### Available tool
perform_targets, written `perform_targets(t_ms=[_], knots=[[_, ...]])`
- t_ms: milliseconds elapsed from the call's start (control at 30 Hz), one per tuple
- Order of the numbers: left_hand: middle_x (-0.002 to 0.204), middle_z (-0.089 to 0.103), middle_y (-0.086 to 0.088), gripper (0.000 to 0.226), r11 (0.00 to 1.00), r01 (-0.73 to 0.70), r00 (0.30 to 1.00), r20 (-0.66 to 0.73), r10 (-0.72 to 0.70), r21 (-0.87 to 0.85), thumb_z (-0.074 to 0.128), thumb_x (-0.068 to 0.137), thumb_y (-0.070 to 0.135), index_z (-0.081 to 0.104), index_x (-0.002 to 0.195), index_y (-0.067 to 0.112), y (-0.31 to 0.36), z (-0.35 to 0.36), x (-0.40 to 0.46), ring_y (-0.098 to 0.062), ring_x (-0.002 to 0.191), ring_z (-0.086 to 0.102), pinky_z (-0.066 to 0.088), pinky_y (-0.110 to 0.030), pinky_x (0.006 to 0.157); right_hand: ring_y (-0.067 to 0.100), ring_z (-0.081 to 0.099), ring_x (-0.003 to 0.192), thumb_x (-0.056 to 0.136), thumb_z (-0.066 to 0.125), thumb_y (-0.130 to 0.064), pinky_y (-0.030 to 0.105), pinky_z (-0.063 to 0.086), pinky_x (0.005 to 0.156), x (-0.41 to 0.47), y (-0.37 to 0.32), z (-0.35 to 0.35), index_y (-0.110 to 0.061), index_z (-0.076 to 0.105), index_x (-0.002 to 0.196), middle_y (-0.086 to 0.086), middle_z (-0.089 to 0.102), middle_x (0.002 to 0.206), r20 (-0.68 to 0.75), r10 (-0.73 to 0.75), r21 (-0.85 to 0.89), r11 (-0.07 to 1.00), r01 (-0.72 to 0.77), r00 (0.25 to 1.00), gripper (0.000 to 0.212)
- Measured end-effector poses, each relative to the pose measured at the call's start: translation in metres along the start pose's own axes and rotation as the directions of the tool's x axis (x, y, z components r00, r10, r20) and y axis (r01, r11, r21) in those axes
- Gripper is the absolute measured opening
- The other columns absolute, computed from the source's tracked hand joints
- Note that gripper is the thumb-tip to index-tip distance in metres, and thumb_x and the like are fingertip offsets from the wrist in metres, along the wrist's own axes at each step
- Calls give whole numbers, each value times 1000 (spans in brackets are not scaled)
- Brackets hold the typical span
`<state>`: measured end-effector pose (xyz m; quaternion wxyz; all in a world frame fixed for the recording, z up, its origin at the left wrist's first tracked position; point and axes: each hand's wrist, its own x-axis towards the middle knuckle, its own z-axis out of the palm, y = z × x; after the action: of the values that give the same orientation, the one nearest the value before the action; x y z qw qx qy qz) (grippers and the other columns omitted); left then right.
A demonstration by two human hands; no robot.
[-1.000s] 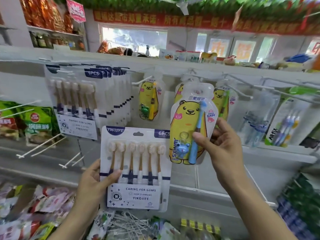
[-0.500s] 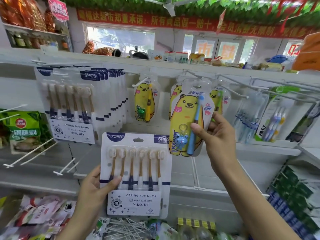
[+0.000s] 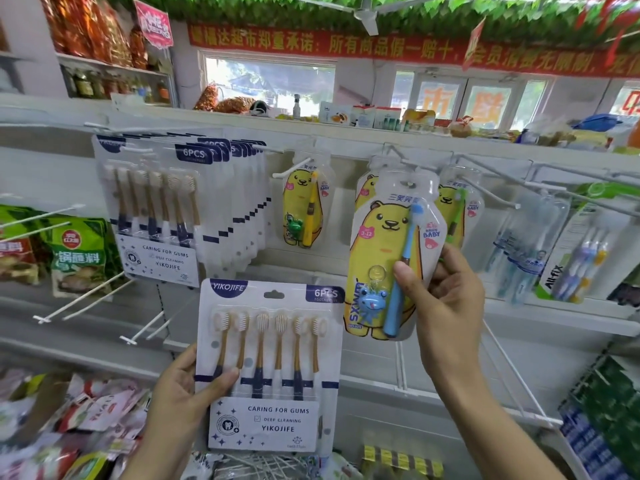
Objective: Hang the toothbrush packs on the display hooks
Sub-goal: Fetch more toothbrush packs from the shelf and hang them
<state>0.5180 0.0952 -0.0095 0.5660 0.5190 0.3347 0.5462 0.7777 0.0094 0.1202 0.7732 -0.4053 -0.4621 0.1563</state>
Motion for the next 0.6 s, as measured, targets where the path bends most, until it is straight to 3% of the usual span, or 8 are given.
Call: perform_targets(t_ms=[133, 267, 367, 467, 600], knots=[[97, 77, -11, 50, 1000, 15, 1000, -8, -14, 27, 71, 64, -7, 66, 113, 4, -4, -2, -2, -18, 82, 75, 61, -27, 65, 14, 72, 87, 83, 69, -6, 23, 58, 73, -3, -3, -4, -9, 64, 111, 1, 76, 98, -1, -21, 5, 1000, 21, 1000, 29], [96, 78, -9, 49, 998, 10, 1000, 0, -10, 58, 71, 63, -9, 66, 109, 6, -7, 1, 0, -14, 79, 75, 60, -24, 64, 15, 73, 88, 85, 68, 0, 23, 58, 71, 5, -4, -4, -9, 64, 111, 1, 77, 98, 17, 14, 12, 1000, -15, 1000, 28], [96, 77, -10, 51, 999, 2, 1000, 16, -3, 53, 81, 57, 5, 67, 106, 9, -12, 3, 2, -18, 83, 75, 61, -25, 65, 14, 74, 87, 86, 68, 3, 21, 58, 69, 10, -2, -3, -7, 63, 113, 2, 77, 98, 40, 48, 11, 999, -49, 998, 29], [98, 77, -12, 82, 997, -5, 1000, 19, 4, 73, 99, 38, 39, 69, 109, 9, -17, 4, 4, -27, 90, 75, 62, -30, 70, 19, 74, 90, 86, 69, 2, 24, 59, 71, 20, 5, -2, -8, 64, 116, 7, 77, 102, 35, 77, -13, 997, -77, 996, 32], [98, 77, -15, 91, 998, 21, 1000, -13, -20, 60, 99, 31, 48, 69, 108, 8, -18, 8, 6, -27, 86, 75, 63, -33, 70, 15, 74, 91, 88, 69, 1, 22, 58, 71, 40, 23, -2, -4, 62, 117, 9, 75, 105, 16, 95, -108, 990, -93, 995, 31]])
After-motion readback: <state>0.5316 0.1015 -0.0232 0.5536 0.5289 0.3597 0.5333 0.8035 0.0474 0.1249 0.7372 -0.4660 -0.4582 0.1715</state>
